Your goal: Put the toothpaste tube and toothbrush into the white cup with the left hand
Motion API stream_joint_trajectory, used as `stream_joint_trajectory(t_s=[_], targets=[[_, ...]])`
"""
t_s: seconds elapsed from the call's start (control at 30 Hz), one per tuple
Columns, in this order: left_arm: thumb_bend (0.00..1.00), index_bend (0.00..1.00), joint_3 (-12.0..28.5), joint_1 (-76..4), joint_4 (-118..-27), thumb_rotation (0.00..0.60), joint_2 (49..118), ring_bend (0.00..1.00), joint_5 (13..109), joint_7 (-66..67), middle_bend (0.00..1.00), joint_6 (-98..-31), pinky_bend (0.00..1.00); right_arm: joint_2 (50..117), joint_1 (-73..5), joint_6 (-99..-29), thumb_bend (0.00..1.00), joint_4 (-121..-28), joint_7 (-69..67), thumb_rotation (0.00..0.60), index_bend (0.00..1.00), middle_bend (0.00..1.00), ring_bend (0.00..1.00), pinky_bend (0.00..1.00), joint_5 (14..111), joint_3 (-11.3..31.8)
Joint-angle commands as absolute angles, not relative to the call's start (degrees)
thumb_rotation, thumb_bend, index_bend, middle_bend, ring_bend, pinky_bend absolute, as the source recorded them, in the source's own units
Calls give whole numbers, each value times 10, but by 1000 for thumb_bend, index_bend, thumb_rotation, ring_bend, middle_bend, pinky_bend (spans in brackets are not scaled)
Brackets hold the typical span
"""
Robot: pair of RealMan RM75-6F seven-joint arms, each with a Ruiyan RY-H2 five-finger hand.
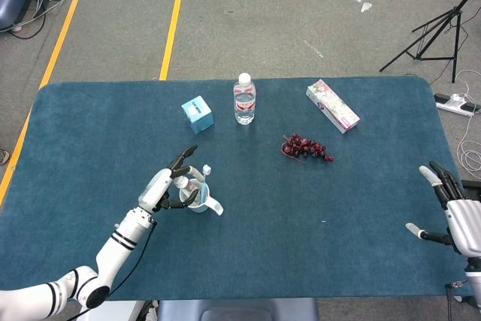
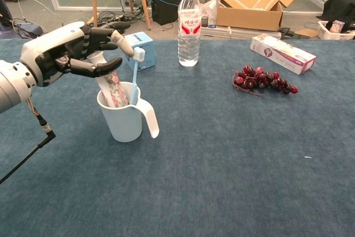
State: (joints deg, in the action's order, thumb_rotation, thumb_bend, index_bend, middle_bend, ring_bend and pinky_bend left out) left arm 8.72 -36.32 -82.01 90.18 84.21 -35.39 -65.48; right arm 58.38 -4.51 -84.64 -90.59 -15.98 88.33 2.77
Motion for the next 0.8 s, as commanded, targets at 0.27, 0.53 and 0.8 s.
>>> stream_joint_trajectory(t_s=[0.27, 0.53, 0.8], targets=[[413, 366, 78, -341, -920, 600, 820, 51, 837, -308, 0, -662, 27, 586, -46, -845, 33, -907, -154, 600, 50, 38, 39, 326, 886, 26], [412, 218, 61, -315, -1024, 600, 694, 50, 815, -196, 0, -653, 27, 587, -46, -845, 33, -908, -151, 600, 50, 38, 39, 326, 886, 26], [411, 111, 30, -258, -1064, 600, 624, 59, 796, -42, 0, -708, 27, 589, -46, -845, 33, -910, -141, 600, 50, 38, 39, 326, 887, 25]])
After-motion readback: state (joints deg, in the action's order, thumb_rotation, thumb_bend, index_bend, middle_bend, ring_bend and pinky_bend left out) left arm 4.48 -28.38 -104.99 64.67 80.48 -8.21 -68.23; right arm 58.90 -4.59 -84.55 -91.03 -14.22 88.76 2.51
